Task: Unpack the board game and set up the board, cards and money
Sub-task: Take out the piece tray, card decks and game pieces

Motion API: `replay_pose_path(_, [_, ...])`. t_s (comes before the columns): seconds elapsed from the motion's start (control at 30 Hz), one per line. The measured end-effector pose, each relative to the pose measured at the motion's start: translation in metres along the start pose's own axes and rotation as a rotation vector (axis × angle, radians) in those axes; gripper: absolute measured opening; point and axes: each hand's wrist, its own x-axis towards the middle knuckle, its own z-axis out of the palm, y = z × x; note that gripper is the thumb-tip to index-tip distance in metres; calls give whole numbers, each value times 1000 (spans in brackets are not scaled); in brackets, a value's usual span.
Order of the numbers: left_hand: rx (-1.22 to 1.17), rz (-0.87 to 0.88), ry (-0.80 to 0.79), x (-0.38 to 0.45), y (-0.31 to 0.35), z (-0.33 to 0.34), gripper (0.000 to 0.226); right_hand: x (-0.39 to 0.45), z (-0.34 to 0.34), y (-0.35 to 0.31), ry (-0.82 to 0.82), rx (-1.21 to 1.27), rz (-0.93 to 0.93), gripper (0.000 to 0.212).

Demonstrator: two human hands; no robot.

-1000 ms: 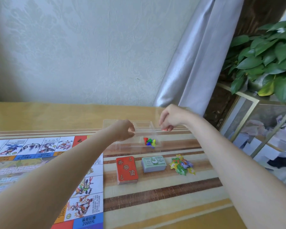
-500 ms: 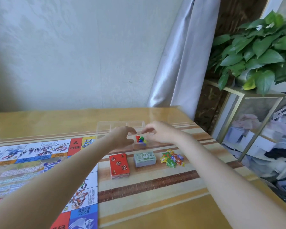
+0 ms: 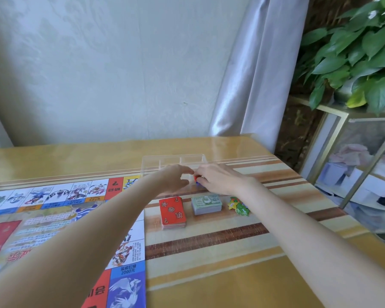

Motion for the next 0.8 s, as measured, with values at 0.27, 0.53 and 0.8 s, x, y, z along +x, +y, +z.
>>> replay_pose_path(0.27, [2, -4, -10, 3, -3, 0, 43, 5, 8, 2, -36, 219, 47, 35])
replay_pose_path(0.53, [-9, 24, -1, 3, -6, 1, 44, 15, 18, 6, 19, 302, 46, 39])
replay_pose_path(0.8, [-70, 22, -2, 1, -11, 3, 44, 19, 19, 8, 68, 393, 83, 47])
